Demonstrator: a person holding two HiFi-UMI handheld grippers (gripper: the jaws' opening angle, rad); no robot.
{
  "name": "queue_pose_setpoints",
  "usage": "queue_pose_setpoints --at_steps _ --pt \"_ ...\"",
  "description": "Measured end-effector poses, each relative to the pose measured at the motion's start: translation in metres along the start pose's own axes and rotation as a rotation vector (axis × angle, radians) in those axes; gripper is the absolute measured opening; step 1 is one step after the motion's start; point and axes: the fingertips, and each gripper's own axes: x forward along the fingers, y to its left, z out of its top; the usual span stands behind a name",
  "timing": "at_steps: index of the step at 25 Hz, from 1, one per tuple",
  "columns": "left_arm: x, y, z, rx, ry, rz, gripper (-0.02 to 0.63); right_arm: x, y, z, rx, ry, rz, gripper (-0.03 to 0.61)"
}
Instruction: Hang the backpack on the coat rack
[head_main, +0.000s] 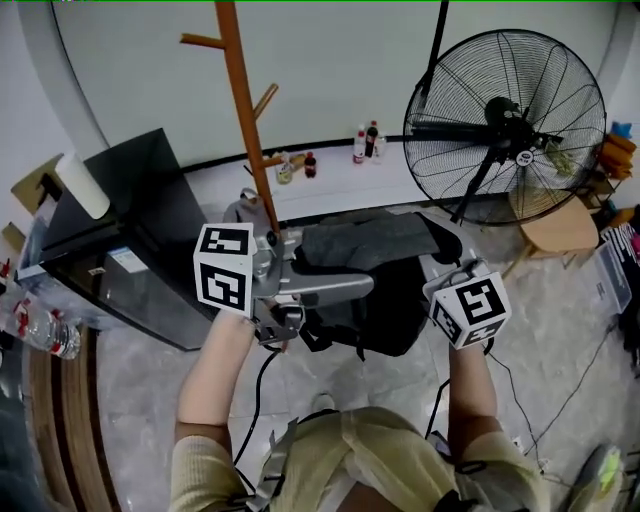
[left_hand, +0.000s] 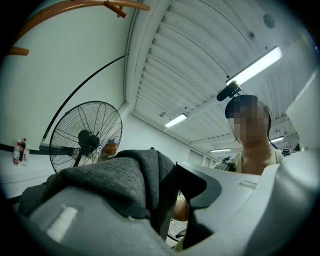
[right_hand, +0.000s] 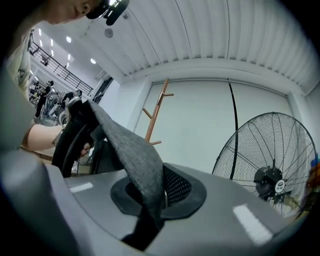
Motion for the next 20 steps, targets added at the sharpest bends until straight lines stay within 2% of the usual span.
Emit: queue_pose_setpoints --at_steps 7,12,20 --pt "-0.013 0.030 0.023 0.017 -0.032 -0.046 0.172 0.032 -0.017 0.004 -0.037 0.045 -0.029 0.032" --pt "-0.013 0.052 0.043 0.033 -0.076 -0.036 0.170 0.055 -0.038 0.014 -0.054 0.036 -0.020 0.032" --pt "0.007 0.084 0.082 0.117 -0.010 0.007 0.172 0.084 -0.086 0.048 -0.043 -0.065 0.014 0.031"
